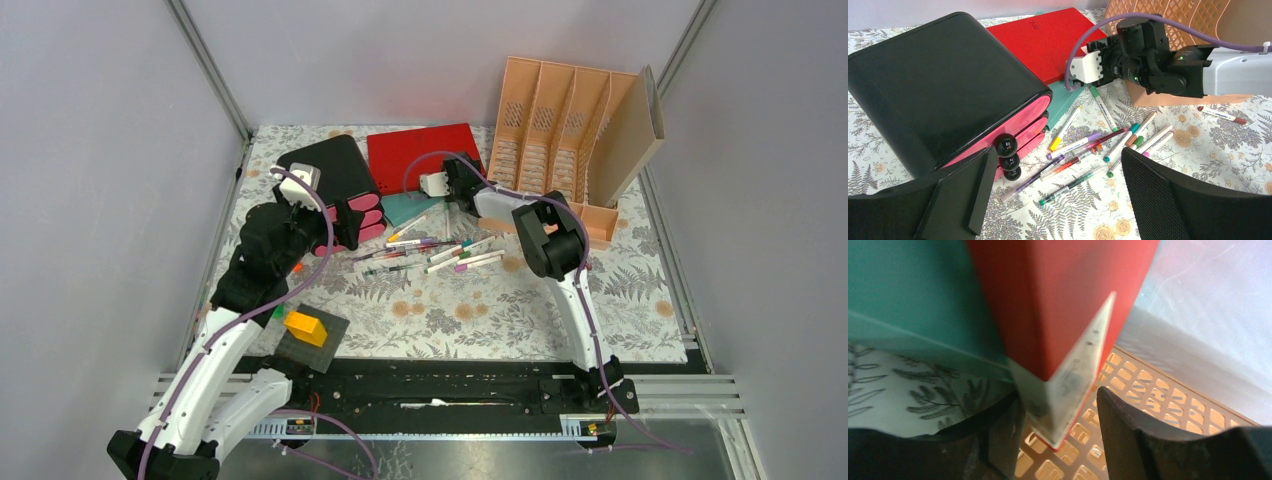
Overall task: Organize the desk
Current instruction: Pick up the folder from the corner of the board.
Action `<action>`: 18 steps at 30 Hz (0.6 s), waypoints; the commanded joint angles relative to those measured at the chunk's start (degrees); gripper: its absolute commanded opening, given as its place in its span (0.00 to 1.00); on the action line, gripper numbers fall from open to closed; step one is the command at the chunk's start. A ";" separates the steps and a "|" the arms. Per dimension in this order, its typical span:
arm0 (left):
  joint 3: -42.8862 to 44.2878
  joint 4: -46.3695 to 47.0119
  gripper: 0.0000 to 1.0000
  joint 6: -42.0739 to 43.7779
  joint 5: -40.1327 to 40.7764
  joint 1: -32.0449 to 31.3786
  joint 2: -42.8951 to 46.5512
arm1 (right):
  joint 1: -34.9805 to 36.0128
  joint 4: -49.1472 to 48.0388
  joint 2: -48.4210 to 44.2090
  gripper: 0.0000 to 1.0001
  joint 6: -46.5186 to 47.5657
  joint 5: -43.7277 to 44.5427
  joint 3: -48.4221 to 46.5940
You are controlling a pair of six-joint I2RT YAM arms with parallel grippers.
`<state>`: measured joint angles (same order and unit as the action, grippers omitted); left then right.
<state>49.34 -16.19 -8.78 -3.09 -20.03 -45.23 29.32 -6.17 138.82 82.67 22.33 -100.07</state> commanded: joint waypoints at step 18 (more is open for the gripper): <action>-0.56 3.34 0.99 0.43 -1.64 1.03 0.54 | 1.91 -9.81 -13.74 0.07 7.11 -3.19 11.43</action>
<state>49.10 -16.05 -8.80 -3.86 -19.42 -45.21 29.69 -15.70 131.07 87.46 21.28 -89.12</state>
